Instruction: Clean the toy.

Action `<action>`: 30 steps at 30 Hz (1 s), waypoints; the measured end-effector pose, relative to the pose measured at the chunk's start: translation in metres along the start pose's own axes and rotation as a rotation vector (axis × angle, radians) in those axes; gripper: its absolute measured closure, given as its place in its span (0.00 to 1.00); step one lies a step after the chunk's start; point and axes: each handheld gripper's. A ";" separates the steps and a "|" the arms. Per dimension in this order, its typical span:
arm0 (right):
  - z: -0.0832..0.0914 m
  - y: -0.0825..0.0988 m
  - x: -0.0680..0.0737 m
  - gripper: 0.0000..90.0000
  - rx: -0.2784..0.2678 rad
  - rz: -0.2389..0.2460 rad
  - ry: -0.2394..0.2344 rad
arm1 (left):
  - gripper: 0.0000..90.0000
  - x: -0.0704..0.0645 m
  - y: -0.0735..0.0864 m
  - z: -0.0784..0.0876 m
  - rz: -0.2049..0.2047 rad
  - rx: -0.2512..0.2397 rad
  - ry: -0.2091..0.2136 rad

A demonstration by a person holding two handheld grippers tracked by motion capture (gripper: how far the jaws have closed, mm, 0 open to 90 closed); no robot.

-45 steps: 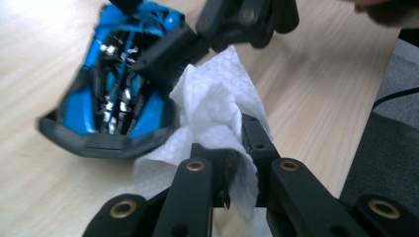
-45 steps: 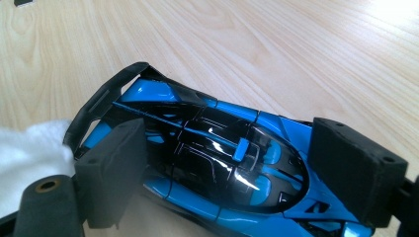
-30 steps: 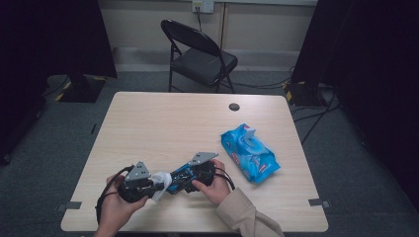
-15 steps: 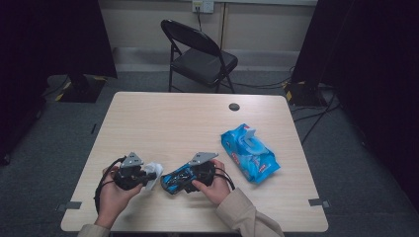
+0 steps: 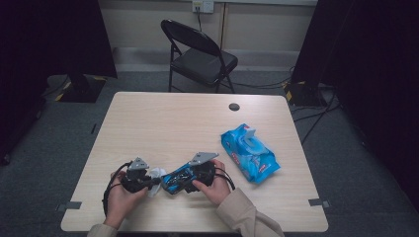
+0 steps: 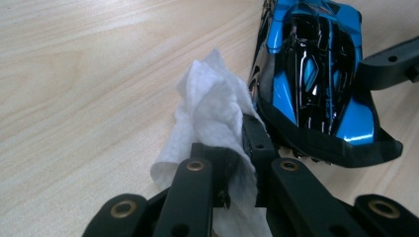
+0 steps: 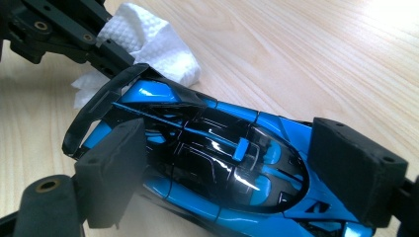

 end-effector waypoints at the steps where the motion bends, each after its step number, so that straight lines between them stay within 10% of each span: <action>1: 0.000 0.000 0.000 0.16 0.001 0.000 0.000 | 0.93 -0.001 0.000 0.000 -0.001 -0.001 -0.003; 30: 0.000 -0.001 0.000 0.16 0.004 0.000 0.000 | 0.93 -0.036 0.011 0.012 -0.064 0.012 0.060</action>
Point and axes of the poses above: each handheld gripper's, and its own axes: z roughly backward along the jaws, y roughly out of its underside, x roughly to its left, and after that the axes turned 14 degrees about -z, right-handed
